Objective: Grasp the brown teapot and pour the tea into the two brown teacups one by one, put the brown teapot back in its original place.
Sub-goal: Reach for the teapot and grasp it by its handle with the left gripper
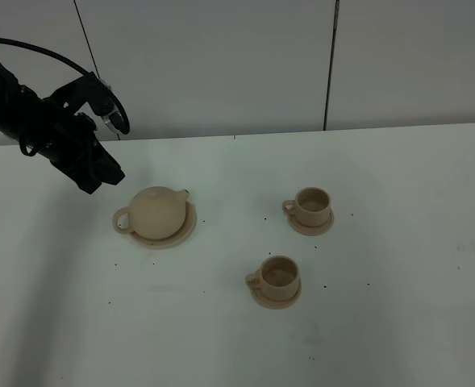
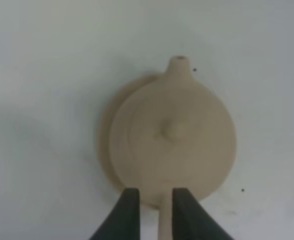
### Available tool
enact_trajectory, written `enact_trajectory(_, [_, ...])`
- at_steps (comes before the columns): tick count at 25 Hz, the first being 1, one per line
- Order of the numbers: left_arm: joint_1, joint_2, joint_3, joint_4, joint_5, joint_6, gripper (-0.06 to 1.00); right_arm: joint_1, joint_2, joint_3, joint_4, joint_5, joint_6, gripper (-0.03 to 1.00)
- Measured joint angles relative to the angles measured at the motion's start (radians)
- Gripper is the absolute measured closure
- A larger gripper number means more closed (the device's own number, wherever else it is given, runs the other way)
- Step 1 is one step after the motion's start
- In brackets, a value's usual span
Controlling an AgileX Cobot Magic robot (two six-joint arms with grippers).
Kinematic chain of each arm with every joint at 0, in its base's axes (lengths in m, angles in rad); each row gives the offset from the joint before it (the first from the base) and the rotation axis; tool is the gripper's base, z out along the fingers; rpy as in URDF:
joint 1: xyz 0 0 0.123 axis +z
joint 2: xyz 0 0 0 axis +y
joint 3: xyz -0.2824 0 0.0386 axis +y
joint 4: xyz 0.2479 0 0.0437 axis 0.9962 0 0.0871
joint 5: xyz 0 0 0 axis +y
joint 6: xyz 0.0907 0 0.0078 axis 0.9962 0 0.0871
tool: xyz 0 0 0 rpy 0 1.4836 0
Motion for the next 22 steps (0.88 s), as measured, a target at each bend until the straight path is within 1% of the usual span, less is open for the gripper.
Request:
enact_trajectory(3, [-0.012, 0.0, 0.0, 0.027, 0.019, -0.005, 0.71, 0.0, 0.0, 0.0, 0.0, 0.0, 0.0, 0.64])
enact_trajectory(6, [-0.018, 0.0, 0.0, 0.077, 0.035, -0.02, 0.71, 0.0, 0.0, 0.0, 0.0, 0.0, 0.0, 0.64])
enact_trajectory(8, [-0.018, 0.0, 0.0, 0.092, 0.039, -0.025, 0.71, 0.0, 0.0, 0.0, 0.0, 0.0, 0.0, 0.64])
enact_trajectory(15, [-0.018, 0.0, 0.0, 0.103, 0.088, -0.03, 0.71, 0.0, 0.0, 0.0, 0.0, 0.0, 0.0, 0.64])
enact_trajectory(22, [-0.018, 0.0, 0.0, 0.122, 0.104, -0.01, 0.71, 0.0, 0.0, 0.0, 0.0, 0.0, 0.0, 0.64])
